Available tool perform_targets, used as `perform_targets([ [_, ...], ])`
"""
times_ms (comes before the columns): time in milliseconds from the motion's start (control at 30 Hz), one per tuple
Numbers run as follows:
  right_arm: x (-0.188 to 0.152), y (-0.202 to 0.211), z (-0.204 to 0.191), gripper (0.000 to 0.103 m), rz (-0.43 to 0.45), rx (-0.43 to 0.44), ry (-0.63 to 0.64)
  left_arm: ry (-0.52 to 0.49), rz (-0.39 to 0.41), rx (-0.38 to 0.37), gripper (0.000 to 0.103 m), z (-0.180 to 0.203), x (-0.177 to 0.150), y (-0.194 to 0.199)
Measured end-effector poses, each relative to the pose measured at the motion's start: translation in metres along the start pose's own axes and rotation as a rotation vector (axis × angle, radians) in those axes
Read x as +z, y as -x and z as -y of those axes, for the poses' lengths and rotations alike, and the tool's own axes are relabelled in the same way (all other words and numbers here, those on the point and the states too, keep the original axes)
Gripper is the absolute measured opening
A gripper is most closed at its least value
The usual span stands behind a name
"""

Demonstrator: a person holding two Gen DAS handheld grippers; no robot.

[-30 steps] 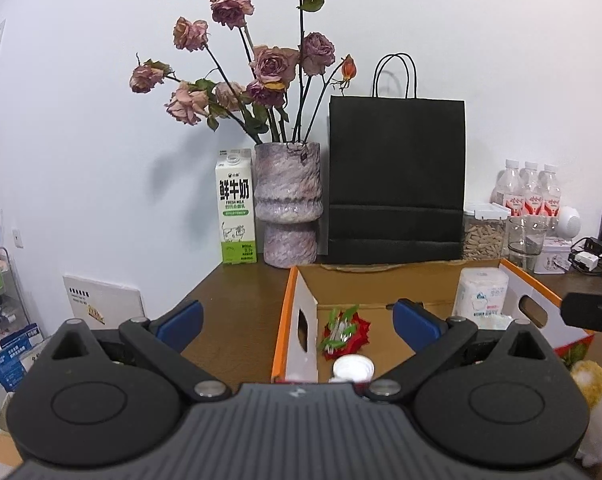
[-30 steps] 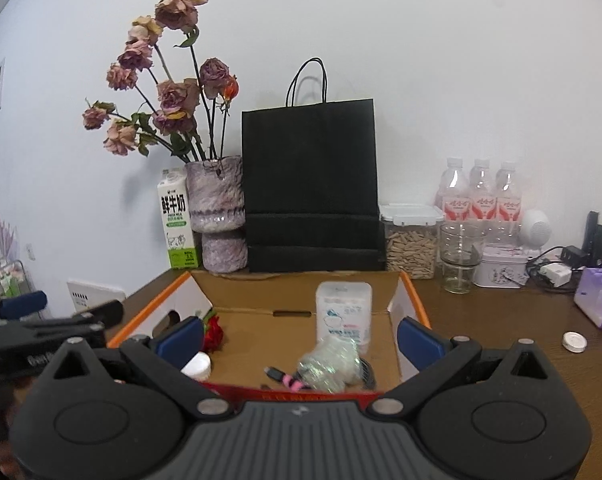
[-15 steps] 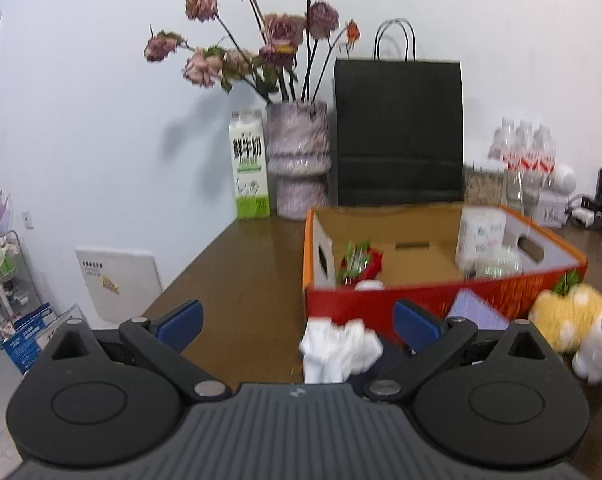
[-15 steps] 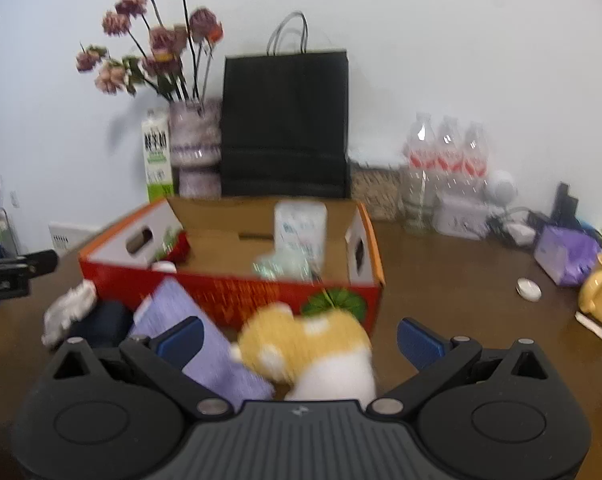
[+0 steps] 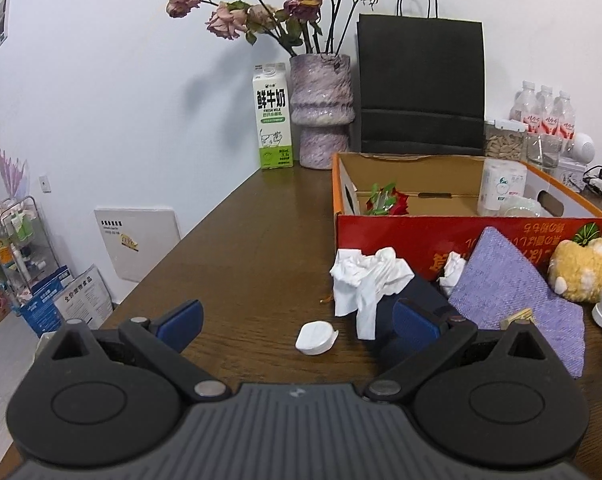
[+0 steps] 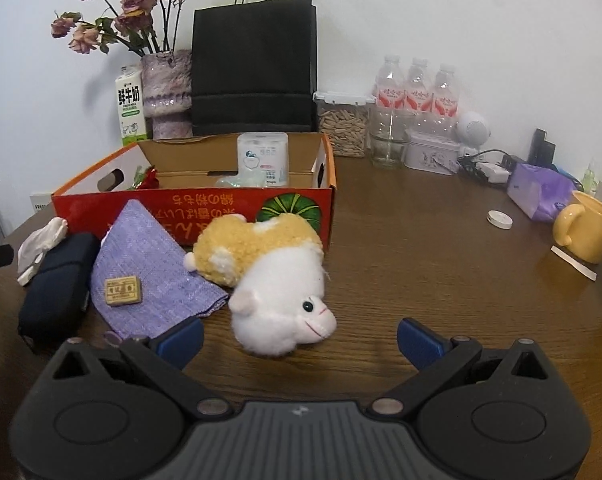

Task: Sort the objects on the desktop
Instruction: 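Grasp a white round cap with left tool while right grasps yellow-white plush toy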

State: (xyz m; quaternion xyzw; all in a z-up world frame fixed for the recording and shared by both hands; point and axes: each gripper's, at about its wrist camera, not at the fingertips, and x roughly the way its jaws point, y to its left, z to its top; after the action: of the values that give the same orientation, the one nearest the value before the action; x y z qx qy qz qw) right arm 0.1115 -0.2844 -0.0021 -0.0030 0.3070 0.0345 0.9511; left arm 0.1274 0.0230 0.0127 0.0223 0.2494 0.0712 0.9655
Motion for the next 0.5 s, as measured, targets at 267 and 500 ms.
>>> perform_targets([
  [267,0.004,-0.013,-0.005,0.103,-0.014,0.012,0.005,-0.008,-0.043,0.025,0.103,-0.001,-0.001,-0.013],
  [500,0.012,-0.028,-0.006,0.103,-0.021,-0.001,0.006,-0.011,-0.098,0.053,0.103,-0.009,-0.004,-0.029],
])
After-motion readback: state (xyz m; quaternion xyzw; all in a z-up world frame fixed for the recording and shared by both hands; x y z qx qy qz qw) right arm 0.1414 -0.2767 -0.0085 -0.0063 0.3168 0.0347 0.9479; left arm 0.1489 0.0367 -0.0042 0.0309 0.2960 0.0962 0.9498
